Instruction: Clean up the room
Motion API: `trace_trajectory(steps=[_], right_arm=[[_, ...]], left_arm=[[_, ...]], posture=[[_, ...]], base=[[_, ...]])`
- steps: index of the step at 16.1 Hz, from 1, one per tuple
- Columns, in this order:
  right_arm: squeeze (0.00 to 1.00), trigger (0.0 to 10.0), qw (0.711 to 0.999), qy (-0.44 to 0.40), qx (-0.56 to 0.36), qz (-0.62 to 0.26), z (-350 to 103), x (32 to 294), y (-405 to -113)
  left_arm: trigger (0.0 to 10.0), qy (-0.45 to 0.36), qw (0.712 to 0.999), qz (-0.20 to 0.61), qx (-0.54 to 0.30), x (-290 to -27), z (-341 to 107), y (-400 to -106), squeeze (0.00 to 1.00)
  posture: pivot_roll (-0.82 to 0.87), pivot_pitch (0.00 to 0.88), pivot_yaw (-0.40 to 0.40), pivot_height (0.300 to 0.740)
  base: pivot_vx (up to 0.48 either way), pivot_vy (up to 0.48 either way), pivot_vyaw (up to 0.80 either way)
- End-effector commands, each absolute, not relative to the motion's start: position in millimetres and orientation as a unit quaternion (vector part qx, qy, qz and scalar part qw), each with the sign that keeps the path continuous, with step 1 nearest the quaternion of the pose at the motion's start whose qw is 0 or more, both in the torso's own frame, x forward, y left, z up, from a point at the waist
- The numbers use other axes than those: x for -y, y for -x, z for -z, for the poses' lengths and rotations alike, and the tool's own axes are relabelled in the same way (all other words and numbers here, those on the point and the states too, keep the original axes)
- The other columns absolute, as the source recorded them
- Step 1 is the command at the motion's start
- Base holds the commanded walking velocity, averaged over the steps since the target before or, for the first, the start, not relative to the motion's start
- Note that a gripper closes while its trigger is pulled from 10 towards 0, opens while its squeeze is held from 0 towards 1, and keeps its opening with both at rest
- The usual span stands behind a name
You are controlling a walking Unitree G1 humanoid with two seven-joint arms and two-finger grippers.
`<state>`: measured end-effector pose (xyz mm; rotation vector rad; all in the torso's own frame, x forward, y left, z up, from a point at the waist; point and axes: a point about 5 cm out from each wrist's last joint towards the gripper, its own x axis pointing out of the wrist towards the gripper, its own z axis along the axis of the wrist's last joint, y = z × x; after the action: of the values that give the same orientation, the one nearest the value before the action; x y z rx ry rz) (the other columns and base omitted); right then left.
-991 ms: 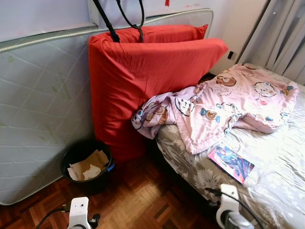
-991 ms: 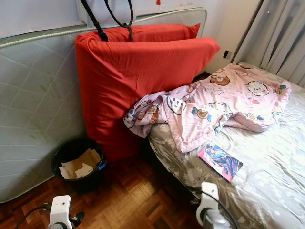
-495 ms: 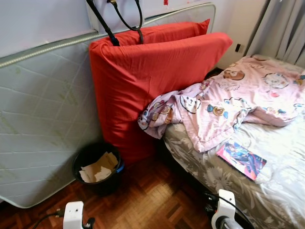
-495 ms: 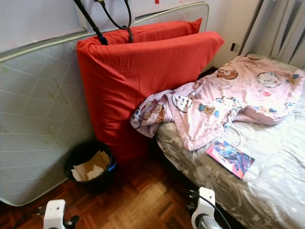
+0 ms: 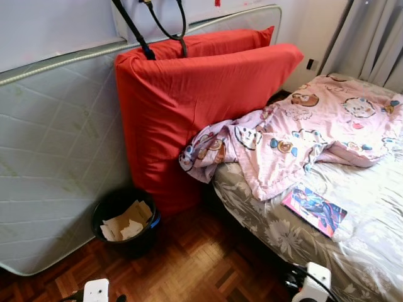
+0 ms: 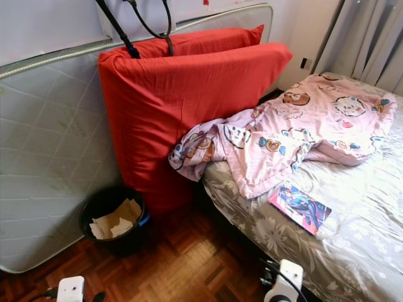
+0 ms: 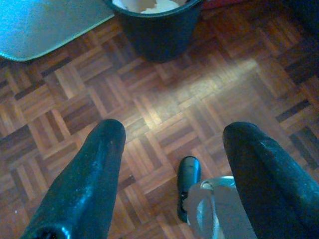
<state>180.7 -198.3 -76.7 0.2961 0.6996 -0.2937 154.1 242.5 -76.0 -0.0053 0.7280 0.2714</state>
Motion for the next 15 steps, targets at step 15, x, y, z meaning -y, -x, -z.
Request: trace_trajectory(steps=[15], right_arm=[[0.00,10.0,0.986,-0.048,-0.122,0.099,30,237,-162]], left_arm=[[10.0,-0.049,0.993,-0.067,-0.079,-238,-1,-206,0.00]], posture=[[0.11,0.000,-0.102,0.740]], base=[[0.000,0.000,0.00]])
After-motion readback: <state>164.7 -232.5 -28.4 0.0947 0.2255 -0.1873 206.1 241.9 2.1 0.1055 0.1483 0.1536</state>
